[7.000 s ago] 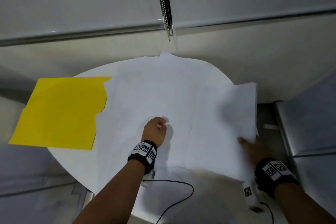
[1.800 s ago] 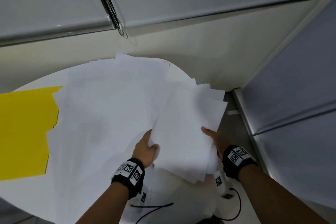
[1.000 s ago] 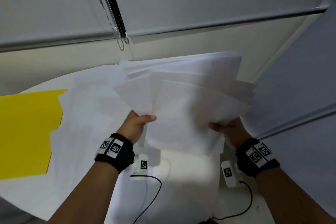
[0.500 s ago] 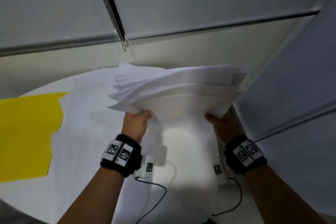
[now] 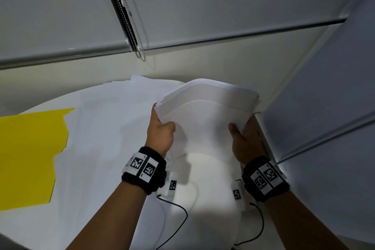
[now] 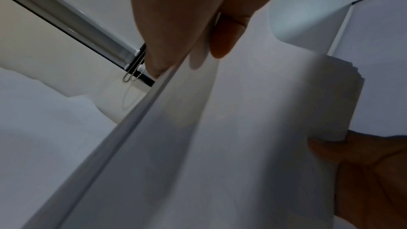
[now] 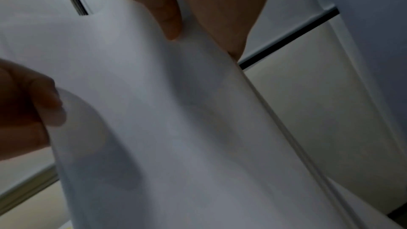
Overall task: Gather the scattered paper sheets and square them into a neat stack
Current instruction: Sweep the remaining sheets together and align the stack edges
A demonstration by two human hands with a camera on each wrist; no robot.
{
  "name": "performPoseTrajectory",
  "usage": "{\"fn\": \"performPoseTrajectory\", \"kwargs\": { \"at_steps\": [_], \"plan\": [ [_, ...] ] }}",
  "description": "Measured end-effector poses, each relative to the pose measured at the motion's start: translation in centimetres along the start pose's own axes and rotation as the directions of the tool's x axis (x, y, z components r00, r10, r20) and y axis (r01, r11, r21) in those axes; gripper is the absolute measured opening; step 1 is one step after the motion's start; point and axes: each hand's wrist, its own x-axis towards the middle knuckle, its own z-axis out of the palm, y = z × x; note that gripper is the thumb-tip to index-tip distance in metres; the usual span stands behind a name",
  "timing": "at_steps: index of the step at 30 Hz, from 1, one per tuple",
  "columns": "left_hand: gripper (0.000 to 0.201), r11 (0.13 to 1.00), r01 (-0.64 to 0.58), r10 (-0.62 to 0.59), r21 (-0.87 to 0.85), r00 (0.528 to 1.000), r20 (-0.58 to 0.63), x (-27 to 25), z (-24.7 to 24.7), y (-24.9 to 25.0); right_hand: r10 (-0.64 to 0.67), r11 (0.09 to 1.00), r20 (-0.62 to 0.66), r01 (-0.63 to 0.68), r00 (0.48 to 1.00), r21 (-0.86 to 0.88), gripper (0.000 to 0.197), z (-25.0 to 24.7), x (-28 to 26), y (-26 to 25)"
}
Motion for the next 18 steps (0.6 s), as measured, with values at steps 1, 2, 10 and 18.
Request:
{"fn": "performPoseTrajectory", "kwargs": {
  "at_steps": [1,2,10,18],
  "plan": [
    [0.07,1.0,-0.007,0.006,-0.013,1.0,-0.029,-0.1,0.0,0.1,-0.032,0.999,-0.011,0.032,0.999,0.033,0.046,-0.1,0.1,0.0],
    [0.069,1.0,-0.018,0.017,-0.021,0.998,-0.053,-0.1,-0.1,0.1,-0.057,0.996,-0.007,0.057,0.998,0.063,0.047,-0.4,0.2,-0.1],
    [0.066,0.995,-0.054,0.055,-0.088,0.998,0.008,0.7,-0.4,-0.2,-0.075,0.97,0.038,0.064,0.997,0.233,0.055,-2.1,1.3,0.4],
    [0.052,1.0,0.028,-0.028,-0.014,1.0,0.003,1.9,1.7,-1.4,0.075,0.997,0.107,-0.075,0.991,0.0,0.045,-0.3,1.4,2.0]
  ]
}}
